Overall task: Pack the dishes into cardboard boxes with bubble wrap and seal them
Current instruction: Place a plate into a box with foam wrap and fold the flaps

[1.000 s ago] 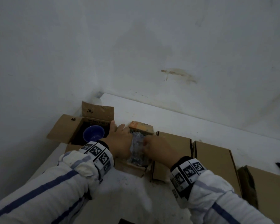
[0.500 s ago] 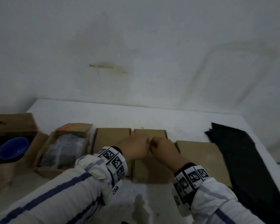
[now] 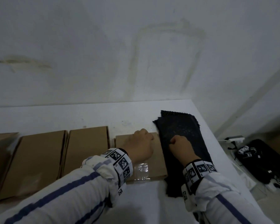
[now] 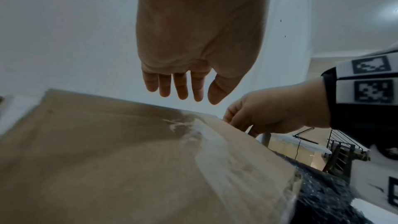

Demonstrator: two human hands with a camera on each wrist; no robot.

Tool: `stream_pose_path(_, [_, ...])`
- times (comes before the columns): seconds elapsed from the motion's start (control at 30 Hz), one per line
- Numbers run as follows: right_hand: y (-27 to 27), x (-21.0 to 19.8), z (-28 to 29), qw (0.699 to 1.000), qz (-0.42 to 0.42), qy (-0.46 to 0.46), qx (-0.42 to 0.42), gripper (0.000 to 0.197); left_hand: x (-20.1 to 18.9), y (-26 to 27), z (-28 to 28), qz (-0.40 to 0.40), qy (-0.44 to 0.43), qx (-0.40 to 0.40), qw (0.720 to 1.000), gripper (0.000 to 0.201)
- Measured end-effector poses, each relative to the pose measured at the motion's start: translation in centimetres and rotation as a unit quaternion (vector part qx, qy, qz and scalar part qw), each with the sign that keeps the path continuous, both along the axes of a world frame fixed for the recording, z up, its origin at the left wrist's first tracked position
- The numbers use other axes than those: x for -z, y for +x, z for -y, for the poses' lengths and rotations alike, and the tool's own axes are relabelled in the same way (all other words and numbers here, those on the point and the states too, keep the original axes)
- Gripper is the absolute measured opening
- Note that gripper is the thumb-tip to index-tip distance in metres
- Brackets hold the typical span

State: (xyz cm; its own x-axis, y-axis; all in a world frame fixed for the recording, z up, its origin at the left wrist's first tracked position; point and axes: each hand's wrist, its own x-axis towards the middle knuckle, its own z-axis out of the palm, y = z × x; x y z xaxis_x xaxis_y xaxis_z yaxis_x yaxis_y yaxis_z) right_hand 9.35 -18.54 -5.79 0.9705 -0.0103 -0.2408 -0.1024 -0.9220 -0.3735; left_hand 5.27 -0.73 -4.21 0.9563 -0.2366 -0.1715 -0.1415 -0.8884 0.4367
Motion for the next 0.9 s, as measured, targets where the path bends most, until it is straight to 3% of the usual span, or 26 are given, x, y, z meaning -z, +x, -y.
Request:
stream_pose_path(0.13, [-0.5, 2.6, 0.8, 0.993, -0.06, -0.077, -0.059, 0.05, 1.3, 0.6, 1.5, 0.032, 0.021, 0.012, 0.999, 0.038])
stream_pose_path(0.27, [-1.1, 3.8, 0.5, 0.988, -0.011, -0.123, -0.088, 0.042, 2.2, 0.9, 2.0, 0.053, 0.007, 0.003, 0.999, 0.036])
stream_pose_path(0.43, [0.1, 3.9, 1.2, 0.997, -0.021, -0.044, -0.06, 0.022, 2.1, 1.4, 2.1, 0.061, -0.006, 0.002, 0.998, 0.032])
stream_pose_path(0.5, [0.6, 3.1, 1.7, 1.0, -0.014, 0.019, -0.02, 0.016, 2.3, 1.7, 2.4, 0.065, -0.055, 0.003, 0.996, 0.032])
stream_pose_path(0.63, [0.4, 0.9, 2.2, 0.987, 0.055, 0.146, 0.036, 0.034, 1.3, 2.1, 3.6, 0.005, -0.165, -0.029, 0.986, 0.022])
stream_pose_path(0.7, [-0.4, -0.5, 1.6, 0.979, 0.086, 0.186, 0.01, 0.026, 0.4, 2.1, 4.5, -0.061, -0.243, -0.073, 0.965, 0.04])
stream_pose_path(0.77, [-1.2, -1.5, 0.6, 0.971, 0.089, 0.219, -0.035, 0.017, -0.3, 2.3, 5.0, -0.134, -0.331, -0.139, 0.924, 0.055])
stream_pose_path(0.83, [-1.8, -2.0, -0.2, 0.965, 0.075, 0.243, -0.071, 0.017, -0.2, 2.8, 4.6, -0.149, -0.359, -0.177, 0.904, 0.045])
stream_pose_path(0.9, [-1.9, -2.1, -0.4, 0.96, 0.105, 0.252, -0.052, 0.021, -0.1, 2.9, 4.0, -0.142, -0.381, -0.22, 0.887, 0.028])
